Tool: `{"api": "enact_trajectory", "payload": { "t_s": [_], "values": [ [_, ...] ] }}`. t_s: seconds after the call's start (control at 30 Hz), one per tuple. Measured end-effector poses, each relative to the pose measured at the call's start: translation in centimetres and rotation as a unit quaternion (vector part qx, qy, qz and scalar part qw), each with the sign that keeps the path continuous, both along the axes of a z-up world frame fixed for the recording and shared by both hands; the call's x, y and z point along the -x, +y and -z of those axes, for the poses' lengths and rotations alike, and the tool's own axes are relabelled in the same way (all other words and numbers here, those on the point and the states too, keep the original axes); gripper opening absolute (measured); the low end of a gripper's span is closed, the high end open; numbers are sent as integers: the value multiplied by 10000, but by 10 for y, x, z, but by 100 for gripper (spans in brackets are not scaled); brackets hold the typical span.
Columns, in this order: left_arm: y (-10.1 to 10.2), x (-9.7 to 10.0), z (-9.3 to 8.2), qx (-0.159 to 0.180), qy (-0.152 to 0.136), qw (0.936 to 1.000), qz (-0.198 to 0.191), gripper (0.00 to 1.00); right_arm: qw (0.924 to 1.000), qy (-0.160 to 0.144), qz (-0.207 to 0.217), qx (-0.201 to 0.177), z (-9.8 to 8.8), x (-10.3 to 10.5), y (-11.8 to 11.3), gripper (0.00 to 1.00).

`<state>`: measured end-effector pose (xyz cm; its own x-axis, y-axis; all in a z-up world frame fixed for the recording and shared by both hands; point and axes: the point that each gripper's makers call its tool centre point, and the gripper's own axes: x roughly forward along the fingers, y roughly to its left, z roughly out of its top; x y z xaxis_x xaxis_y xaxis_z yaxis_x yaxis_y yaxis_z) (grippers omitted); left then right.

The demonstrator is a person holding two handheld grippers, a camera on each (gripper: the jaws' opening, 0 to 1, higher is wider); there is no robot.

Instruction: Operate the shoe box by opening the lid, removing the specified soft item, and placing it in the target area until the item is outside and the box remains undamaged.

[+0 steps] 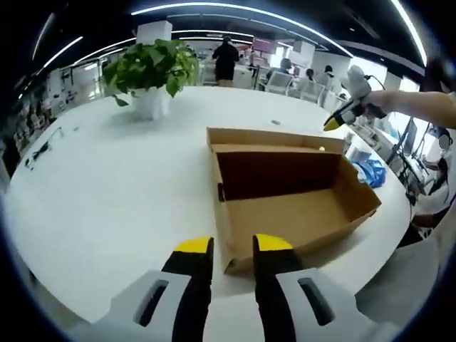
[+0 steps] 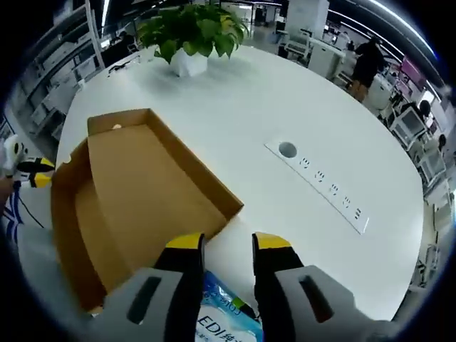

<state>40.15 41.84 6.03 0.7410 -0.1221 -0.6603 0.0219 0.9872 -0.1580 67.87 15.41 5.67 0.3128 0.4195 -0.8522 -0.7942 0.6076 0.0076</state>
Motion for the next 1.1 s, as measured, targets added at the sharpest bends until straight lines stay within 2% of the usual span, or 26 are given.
{"api": "enact_trajectory", "payload": {
  "t_s": [0.1, 0.33, 0.37, 0.53, 0.63, 0.83, 0.97, 1.1],
  "values": [
    [1, -1, 3, 11, 42, 10000, -55, 15, 9993, 126, 310, -160, 4, -2, 3, 22],
    [-1, -2, 13, 183, 219, 9994, -207, 8, 9961, 385, 709, -366, 17, -3, 13, 21],
    [0, -3, 14, 183, 239, 9993, -221, 5, 9955, 412, 776, -364, 19, -4, 14, 20],
    [1, -2, 18, 177, 329, 9989, -289, 3, 9946, 393, 922, -279, 29, -9, 15, 19],
    [1, -2, 18, 248, 343, 9985, -356, 3, 9916, 519, 1153, -271, 36, -9, 13, 18],
    [2, -2, 18, 236, 304, 9984, -404, 2, 9905, 660, 1183, -246, 45, -2, 19, 10],
    [2, -3, 18, 238, 275, 9984, -426, 2, 9919, 560, 1135, -142, 46, 0, 19, 7],
    [2, -3, 19, 345, 275, 9979, -473, 2, 9896, 556, 1310, -203, 42, -2, 16, 5]
  ]
}}
